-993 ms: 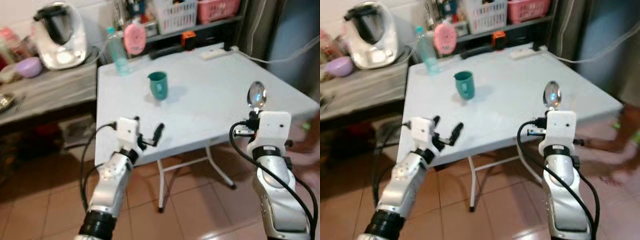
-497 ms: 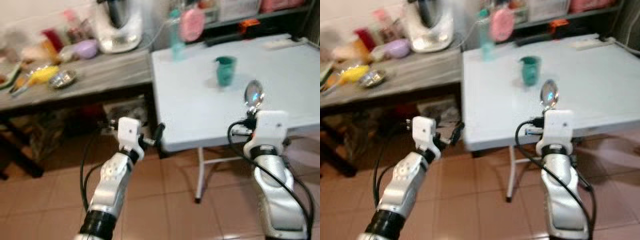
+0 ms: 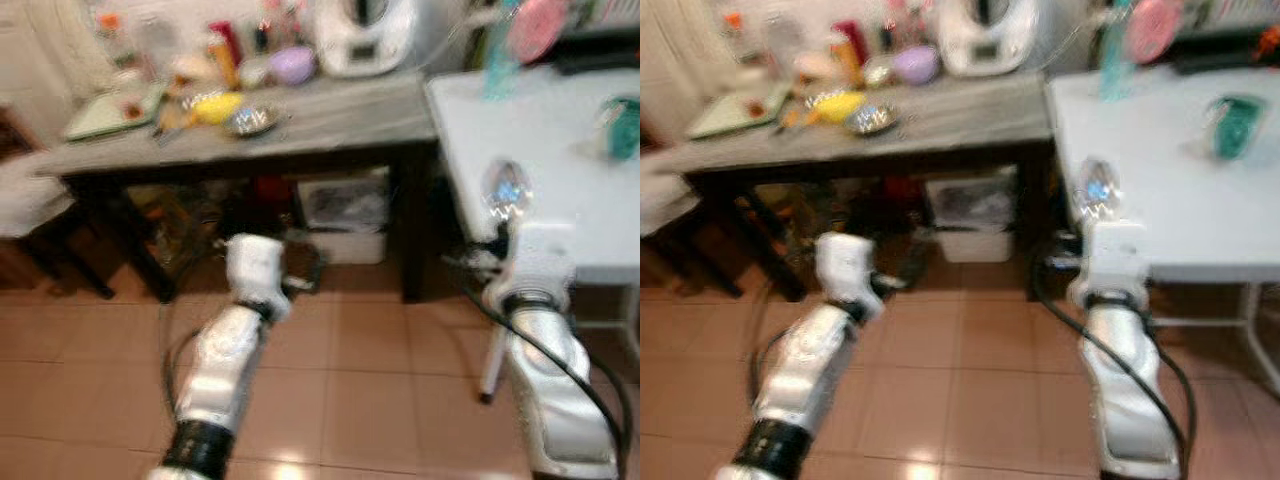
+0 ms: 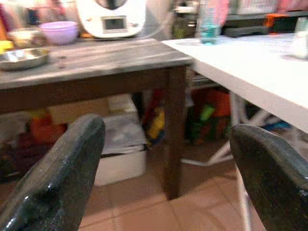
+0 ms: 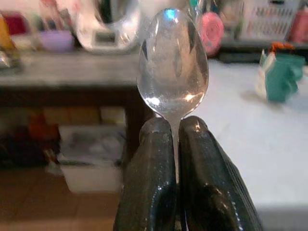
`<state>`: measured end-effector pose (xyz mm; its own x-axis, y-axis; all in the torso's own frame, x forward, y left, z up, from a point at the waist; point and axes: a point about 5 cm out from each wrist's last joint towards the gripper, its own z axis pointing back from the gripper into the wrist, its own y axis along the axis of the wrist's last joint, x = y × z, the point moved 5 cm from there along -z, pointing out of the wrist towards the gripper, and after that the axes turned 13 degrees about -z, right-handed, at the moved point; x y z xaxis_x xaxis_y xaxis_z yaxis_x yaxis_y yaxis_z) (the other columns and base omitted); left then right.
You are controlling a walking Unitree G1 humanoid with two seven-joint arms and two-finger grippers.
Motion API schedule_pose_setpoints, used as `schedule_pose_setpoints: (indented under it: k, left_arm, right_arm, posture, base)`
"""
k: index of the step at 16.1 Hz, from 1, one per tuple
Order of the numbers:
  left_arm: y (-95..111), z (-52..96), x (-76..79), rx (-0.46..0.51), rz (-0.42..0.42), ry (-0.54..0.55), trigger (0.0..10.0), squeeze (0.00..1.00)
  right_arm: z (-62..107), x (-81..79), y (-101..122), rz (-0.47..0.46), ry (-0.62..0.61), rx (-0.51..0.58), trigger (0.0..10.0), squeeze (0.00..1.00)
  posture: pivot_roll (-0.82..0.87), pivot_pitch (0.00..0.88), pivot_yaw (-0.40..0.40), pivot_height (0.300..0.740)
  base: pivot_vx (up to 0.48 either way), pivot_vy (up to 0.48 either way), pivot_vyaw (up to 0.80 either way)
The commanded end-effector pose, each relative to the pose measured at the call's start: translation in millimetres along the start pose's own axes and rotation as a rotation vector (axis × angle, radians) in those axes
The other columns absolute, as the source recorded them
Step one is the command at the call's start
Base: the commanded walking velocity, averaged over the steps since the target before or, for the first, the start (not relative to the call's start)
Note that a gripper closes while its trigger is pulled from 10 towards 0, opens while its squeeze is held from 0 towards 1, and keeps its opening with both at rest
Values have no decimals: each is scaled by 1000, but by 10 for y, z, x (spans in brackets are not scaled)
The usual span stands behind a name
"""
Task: Setting the table
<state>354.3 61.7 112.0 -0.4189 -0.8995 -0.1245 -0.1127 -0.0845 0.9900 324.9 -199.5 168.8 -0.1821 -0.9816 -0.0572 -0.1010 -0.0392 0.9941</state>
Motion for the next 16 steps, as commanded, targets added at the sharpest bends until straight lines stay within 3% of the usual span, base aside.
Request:
schedule_pose_setpoints:
  k: [1,3,12,16]
  left_arm:
    - [28,9,-151,1,-31,37,10000,0]
    - [28,5,-147,2,-24,39,10000,0]
    - [49,9,-112,19,-11,10,10000,0]
    - [45,4,-88,17,-13,0,10000,0]
  right_arm:
    - [-5,-105,105,-19,30,36,10000,0]
    - [-10,-109,100,-17,31,36,10000,0]
    - [-8,-146,114,7,52,50,10000,0]
    - [-11,-132,112,9,46,48,10000,0]
  posture:
    - [-226,0,123,740]
    - [-224,0,121,740]
    - [-228,0,121,740]
    - [-230,0,122,740]
  base:
    - [0,472,0]
    - [0,414,0]
    - [0,0,0]
    - [270,0,0]
